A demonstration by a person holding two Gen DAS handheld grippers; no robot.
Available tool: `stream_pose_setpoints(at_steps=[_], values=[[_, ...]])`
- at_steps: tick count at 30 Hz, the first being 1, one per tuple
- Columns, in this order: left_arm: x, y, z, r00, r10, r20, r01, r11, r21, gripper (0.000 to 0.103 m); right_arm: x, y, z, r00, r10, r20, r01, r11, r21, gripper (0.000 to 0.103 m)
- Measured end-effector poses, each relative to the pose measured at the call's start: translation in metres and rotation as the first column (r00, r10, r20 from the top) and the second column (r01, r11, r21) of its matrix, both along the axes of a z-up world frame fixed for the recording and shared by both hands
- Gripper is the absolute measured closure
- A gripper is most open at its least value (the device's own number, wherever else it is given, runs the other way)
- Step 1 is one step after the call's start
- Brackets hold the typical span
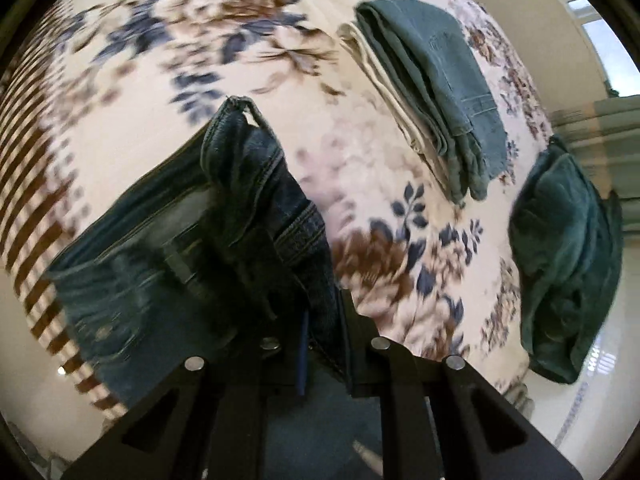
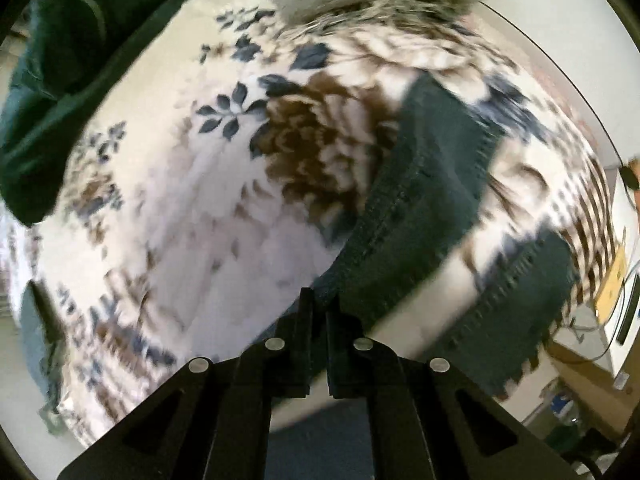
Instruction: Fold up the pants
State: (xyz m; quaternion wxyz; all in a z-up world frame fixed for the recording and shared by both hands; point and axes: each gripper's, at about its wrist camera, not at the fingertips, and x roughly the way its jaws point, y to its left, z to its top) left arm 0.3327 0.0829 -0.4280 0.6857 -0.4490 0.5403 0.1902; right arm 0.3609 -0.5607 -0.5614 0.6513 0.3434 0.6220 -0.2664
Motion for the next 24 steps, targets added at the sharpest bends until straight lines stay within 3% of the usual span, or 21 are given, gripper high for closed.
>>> stream_pose_setpoints(at_steps=[3, 7, 14, 17, 20, 21, 23, 24], values=[[-0.044, 0.003, 0.000, 1.000, 0.026, 0.006, -0.025, 0.999, -0.022, 0.093, -0.032, 0.001, 0.025, 1.000, 0.002, 0.009, -0.002, 1.000, 0.005, 0.098], [-0.106, 0.011, -0.018, 0.998, 0.058, -0.016, -0.059, 0.997, -0.053, 0.093, -0.077, -0.002, 0.029, 1.000, 0.018, -0.011, -0.019, 1.000, -0.023, 0.098], [-0.167, 0.026, -0.109, 0.984, 0.116, -0.139, -0.133, 0.983, -0.127, 0.095, -0.141, 0.005, -0.019, 0.991, 0.006, -0.130, -0.013, 0.999, -0.051, 0.098], [-0.173, 0.028, -0.118, 0.989, 0.090, -0.122, -0.107, 0.984, -0.142, 0.095, -0.152, 0.003, -0.042, 0.985, 0.001, -0.170, -0.007, 0.999, -0.033, 0.097], [-0.178, 0.031, -0.108, 0.991, 0.058, -0.124, -0.074, 0.988, -0.135, 0.092, -0.170, 0.002, -0.058, 0.980, -0.037, -0.197, 0.043, 0.999, 0.026, 0.086], [-0.180, 0.032, -0.102, 0.991, 0.050, -0.121, -0.067, 0.989, -0.134, 0.092, -0.174, 0.007, -0.057, 0.980, -0.040, -0.194, 0.048, 0.998, 0.037, 0.074], [-0.180, 0.034, -0.082, 0.995, 0.030, -0.095, -0.039, 0.995, -0.093, 0.087, -0.180, 0.021, -0.048, 0.989, -0.044, -0.140, 0.056, 0.995, 0.081, 0.059], [-0.180, 0.036, -0.075, 0.997, 0.025, -0.076, -0.031, 0.997, -0.075, 0.080, -0.182, 0.031, -0.045, 0.993, -0.045, -0.110, 0.057, 0.992, 0.112, 0.056]])
